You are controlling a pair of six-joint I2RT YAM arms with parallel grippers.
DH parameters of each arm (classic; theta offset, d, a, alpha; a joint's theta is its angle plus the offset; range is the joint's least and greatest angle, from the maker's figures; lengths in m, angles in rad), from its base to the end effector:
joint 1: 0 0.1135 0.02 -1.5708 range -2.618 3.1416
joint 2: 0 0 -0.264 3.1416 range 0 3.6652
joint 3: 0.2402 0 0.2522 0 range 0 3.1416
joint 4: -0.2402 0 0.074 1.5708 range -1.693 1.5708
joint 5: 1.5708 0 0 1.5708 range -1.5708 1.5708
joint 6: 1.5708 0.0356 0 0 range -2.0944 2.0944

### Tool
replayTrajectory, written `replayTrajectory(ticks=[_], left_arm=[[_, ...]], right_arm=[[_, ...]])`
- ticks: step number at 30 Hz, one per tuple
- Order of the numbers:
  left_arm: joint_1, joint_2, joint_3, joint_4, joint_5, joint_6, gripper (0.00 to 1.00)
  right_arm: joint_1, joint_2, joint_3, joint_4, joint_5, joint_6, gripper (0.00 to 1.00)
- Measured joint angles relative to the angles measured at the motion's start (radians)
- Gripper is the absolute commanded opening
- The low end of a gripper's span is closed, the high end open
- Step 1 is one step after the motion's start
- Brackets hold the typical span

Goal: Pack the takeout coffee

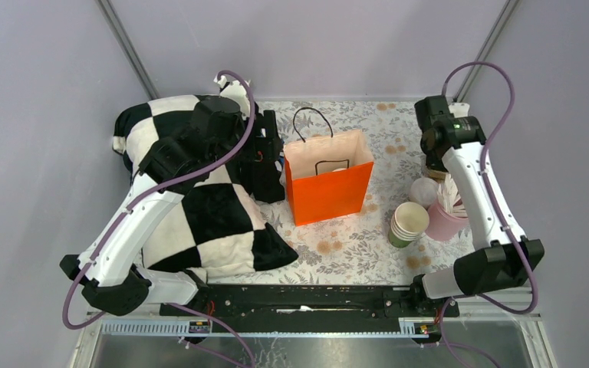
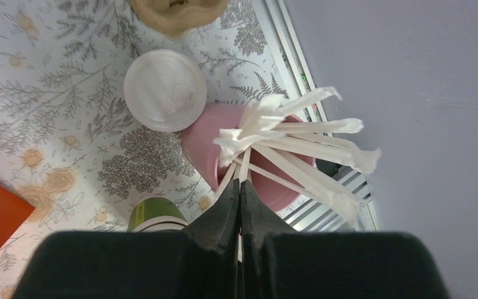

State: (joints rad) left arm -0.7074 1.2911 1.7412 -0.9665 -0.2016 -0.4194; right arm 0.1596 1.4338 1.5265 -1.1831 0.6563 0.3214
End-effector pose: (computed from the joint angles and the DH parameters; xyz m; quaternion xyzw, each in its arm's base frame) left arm 0.1842 -0.1481 0.4741 0.0733 0.8582 -0.1938 0.4696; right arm 0.2696 0.0214 0.3668 0.1507 0.9103 -0.2504 0.2933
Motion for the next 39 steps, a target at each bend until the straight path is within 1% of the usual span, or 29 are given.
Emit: replayTrajectory(ticks=[4,8,11,14,17,18,22,25,28,30,34,39], left_arm=[[0.000,0.013,0.005,0.000,0.006,-0.003,0.99],[0.000,0.034,0.027,-0.002,0.005,-0.003,0.99],[0.000,0.048,0.047,0.000,-0.003,-0.007,0.99],[0.001,0.055,0.060,0.000,-0.017,-0.020,0.99],[0.001,0.055,0.064,0.000,-0.030,-0.037,0.99],[0.001,0.054,0.065,0.000,-0.034,-0.043,0.99],[0.002,0.053,0.065,0.001,-0.049,-0.072,0.99],[0.003,0.047,0.065,0.002,-0.063,-0.091,0.99],[0.003,0.027,0.063,0.005,-0.076,-0.114,0.99],[0.003,0.007,0.054,0.008,-0.085,-0.131,0.99],[0.003,-0.033,0.035,0.012,-0.101,-0.159,0.99],[0.003,-0.059,0.026,0.015,-0.115,-0.186,0.99]], right_arm=[[0.000,-0.027,0.120,-0.081,-0.005,-0.005,0.02],[-0.001,-0.040,0.280,-0.185,-0.048,-0.010,0.01],[-0.002,-0.058,0.399,-0.224,-0.119,-0.023,0.00],[-0.002,-0.068,0.549,-0.249,-0.225,-0.039,0.00],[-0.002,-0.088,0.657,-0.212,-0.357,-0.058,0.00],[-0.003,-0.102,0.667,-0.189,-0.398,-0.062,0.00],[-0.003,-0.191,0.621,-0.007,-0.711,-0.051,0.00],[-0.003,-0.216,0.593,0.111,-0.884,-0.012,0.00],[-0.003,-0.209,0.592,0.204,-0.997,0.016,0.00],[-0.003,-0.190,0.604,0.231,-1.057,0.025,0.00],[-0.003,-0.146,0.611,0.253,-1.182,0.027,0.00],[0.001,-0.111,0.559,0.245,-1.283,0.019,0.00]])
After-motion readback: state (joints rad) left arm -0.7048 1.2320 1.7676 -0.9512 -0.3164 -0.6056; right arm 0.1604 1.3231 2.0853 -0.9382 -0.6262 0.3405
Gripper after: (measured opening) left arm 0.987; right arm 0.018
